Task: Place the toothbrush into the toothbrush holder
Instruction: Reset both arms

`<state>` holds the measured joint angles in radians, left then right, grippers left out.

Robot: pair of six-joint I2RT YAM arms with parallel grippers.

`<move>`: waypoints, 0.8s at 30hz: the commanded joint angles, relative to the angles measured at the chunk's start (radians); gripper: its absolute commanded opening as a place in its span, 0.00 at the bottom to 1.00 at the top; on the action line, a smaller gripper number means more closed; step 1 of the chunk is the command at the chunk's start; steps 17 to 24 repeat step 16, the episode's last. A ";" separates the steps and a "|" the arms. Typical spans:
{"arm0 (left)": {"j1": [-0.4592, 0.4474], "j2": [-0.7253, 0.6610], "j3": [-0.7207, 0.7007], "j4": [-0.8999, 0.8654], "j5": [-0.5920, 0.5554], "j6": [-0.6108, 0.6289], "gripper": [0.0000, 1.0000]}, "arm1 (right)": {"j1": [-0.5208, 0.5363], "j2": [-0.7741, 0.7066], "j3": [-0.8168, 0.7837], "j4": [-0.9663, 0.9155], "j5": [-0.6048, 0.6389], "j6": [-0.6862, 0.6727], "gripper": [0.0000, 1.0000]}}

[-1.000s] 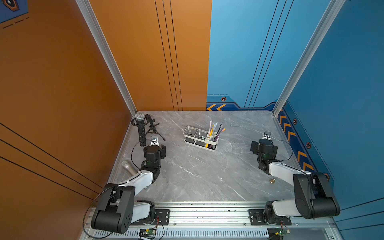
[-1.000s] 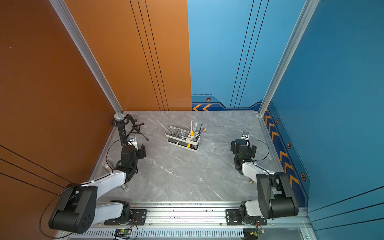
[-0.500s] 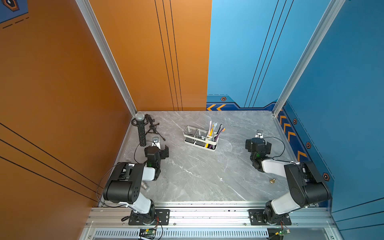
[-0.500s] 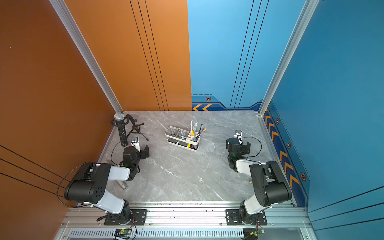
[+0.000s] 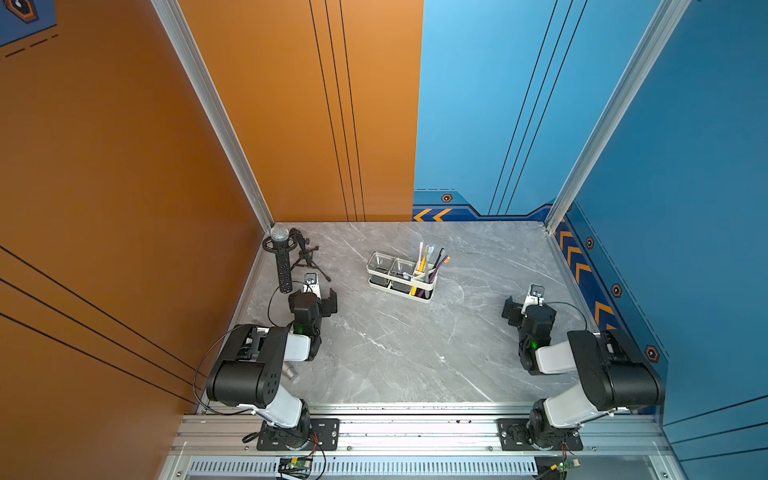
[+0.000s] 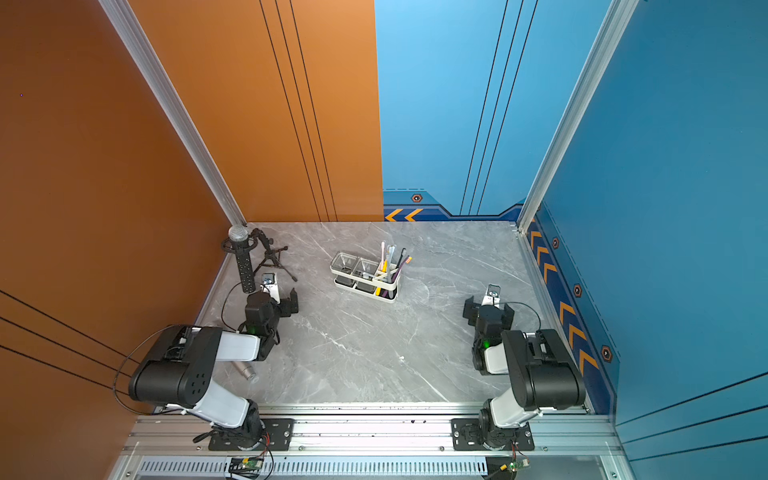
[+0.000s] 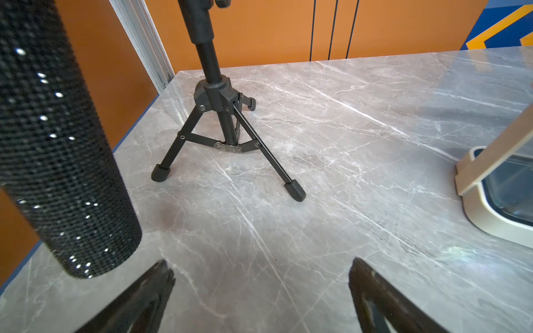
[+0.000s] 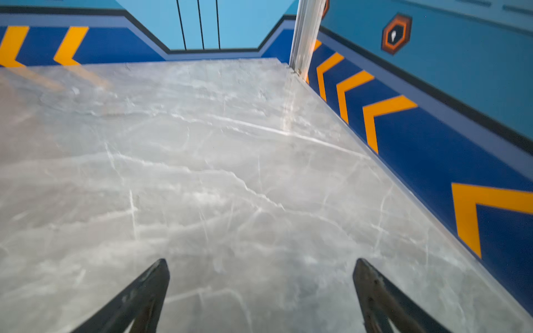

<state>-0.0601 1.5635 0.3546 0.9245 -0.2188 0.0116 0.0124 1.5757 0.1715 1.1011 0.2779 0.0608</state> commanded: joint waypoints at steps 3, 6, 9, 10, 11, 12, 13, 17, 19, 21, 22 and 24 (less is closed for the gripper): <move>0.000 -0.005 0.016 0.011 0.012 0.009 0.98 | 0.018 -0.035 0.072 0.043 -0.151 0.003 1.00; -0.001 -0.004 0.015 0.011 0.012 0.010 0.98 | 0.049 -0.037 0.168 -0.141 -0.126 -0.031 1.00; 0.002 -0.002 0.018 0.010 0.017 0.009 0.98 | 0.046 -0.035 0.169 -0.136 -0.128 -0.032 1.00; 0.002 -0.002 0.017 0.010 0.016 0.010 0.98 | 0.047 -0.037 0.166 -0.139 -0.125 -0.031 1.00; 0.002 -0.002 0.018 0.010 0.016 0.009 0.98 | 0.049 -0.035 0.164 -0.130 -0.121 -0.032 1.00; 0.002 0.000 0.019 0.010 0.017 0.010 0.98 | 0.050 -0.035 0.163 -0.127 -0.117 -0.031 1.00; 0.003 -0.001 0.019 0.009 0.017 0.009 0.98 | 0.052 -0.038 0.163 -0.131 -0.114 -0.031 1.00; -0.008 -0.009 0.009 0.011 0.004 0.013 0.98 | 0.072 -0.033 0.169 -0.135 -0.008 -0.024 1.00; -0.008 -0.009 0.009 0.011 0.004 0.013 0.98 | 0.072 -0.033 0.169 -0.135 -0.008 -0.024 1.00; -0.008 -0.009 0.009 0.011 0.004 0.013 0.98 | 0.072 -0.033 0.169 -0.135 -0.008 -0.024 1.00; -0.008 -0.009 0.009 0.011 0.004 0.013 0.98 | 0.072 -0.033 0.169 -0.135 -0.008 -0.024 1.00; -0.008 -0.009 0.009 0.011 0.004 0.013 0.98 | 0.072 -0.033 0.169 -0.135 -0.008 -0.024 1.00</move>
